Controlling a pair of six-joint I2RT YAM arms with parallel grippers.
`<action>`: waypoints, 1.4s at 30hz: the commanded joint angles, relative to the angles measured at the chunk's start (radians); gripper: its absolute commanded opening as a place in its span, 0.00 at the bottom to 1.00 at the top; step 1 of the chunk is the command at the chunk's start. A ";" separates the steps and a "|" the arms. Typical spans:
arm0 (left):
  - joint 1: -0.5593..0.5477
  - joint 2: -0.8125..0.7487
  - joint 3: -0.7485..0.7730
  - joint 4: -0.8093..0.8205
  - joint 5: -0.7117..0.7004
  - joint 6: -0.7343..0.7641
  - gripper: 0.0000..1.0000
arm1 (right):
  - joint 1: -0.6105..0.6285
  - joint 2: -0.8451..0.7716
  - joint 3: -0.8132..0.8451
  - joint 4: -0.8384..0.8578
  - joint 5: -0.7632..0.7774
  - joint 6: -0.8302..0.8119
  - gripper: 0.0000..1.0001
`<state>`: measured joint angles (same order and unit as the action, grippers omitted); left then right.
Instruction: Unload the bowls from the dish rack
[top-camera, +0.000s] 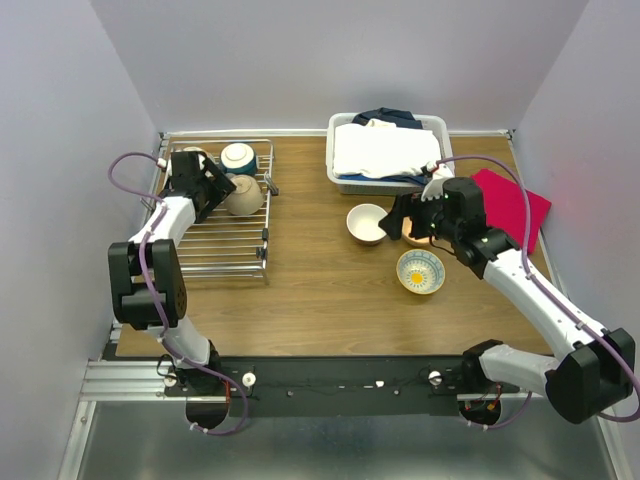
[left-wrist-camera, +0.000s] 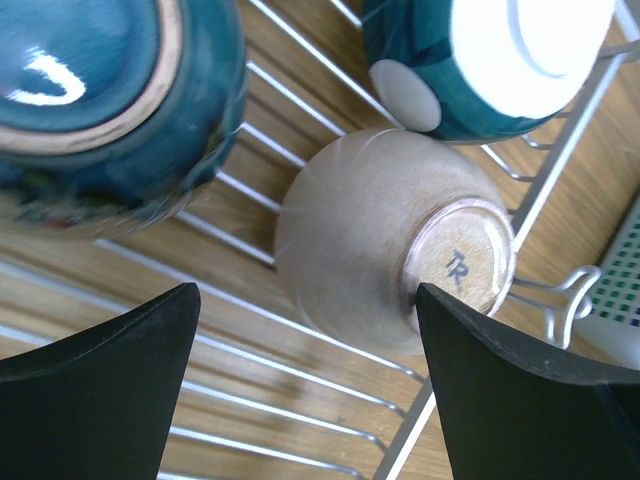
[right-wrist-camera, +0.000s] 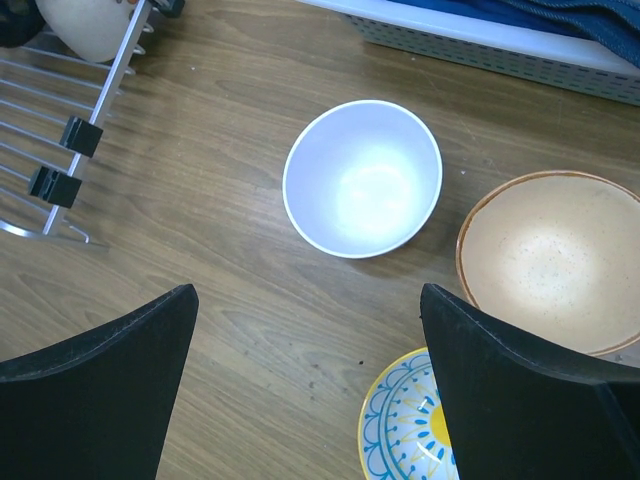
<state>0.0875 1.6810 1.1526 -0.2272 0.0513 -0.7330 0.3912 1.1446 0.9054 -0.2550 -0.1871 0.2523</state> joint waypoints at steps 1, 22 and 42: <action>-0.017 -0.069 -0.025 -0.219 -0.206 0.066 0.96 | 0.000 0.007 -0.010 0.030 -0.037 -0.016 1.00; -0.081 -0.158 0.076 -0.293 -0.367 0.250 0.99 | 0.001 -0.037 -0.053 0.034 -0.043 -0.010 1.00; -0.387 -0.021 0.078 -0.021 -0.631 0.984 0.99 | 0.001 -0.037 -0.054 0.013 -0.018 -0.030 1.00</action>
<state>-0.2661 1.6062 1.2201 -0.3260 -0.4473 0.0116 0.3912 1.1194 0.8608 -0.2329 -0.2218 0.2352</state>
